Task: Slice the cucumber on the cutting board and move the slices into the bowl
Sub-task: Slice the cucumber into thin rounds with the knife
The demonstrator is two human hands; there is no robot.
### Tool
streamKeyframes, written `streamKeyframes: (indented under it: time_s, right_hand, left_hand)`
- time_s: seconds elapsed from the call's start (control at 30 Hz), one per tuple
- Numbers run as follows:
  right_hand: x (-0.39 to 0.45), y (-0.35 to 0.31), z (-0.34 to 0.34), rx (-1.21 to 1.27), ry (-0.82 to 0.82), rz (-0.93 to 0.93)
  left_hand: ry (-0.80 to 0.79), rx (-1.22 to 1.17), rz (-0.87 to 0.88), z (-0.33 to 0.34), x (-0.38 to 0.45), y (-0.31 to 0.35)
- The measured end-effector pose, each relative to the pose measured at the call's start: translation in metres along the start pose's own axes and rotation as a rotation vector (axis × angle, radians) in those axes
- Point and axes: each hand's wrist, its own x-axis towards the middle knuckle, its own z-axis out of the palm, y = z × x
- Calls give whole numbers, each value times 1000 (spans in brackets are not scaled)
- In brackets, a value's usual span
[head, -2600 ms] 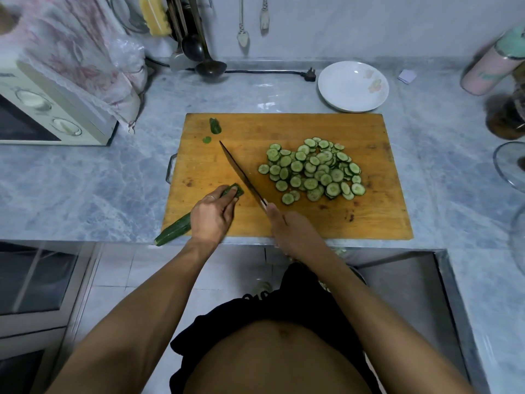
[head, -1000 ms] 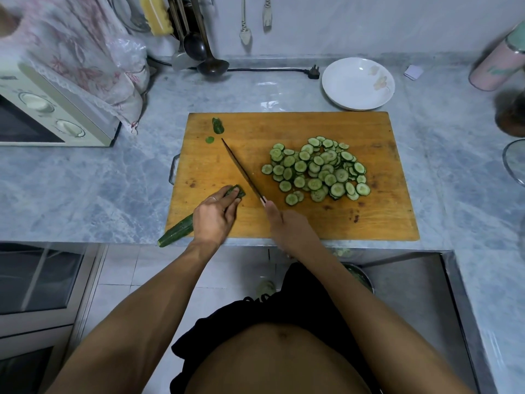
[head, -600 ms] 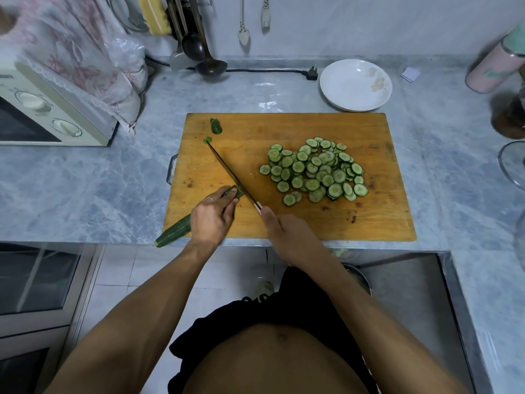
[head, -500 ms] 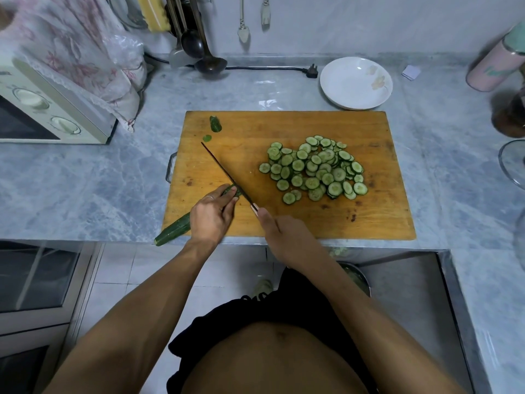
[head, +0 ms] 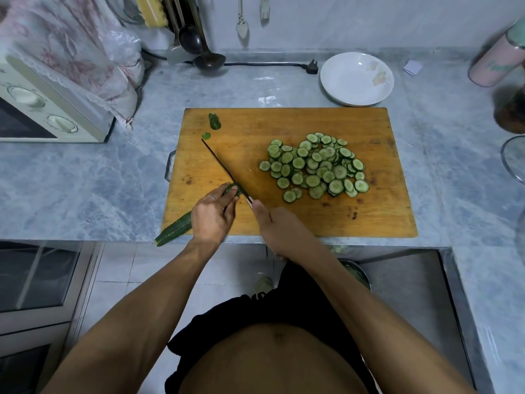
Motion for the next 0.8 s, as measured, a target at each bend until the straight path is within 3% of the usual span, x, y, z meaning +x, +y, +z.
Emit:
streamKeyframes:
  time_s: [0.27, 0.63, 0.8]
  right_hand:
    - [9, -1, 20, -24, 43, -9]
    - [5, 20, -21, 17, 130, -3]
    - [-4, 12, -16, -26, 91, -62]
  left_hand:
    - [5, 23, 18, -2, 2, -1]
    - [26, -69, -9, -2, 2, -6]
    - [2, -92, -53, -3, 4, -3]
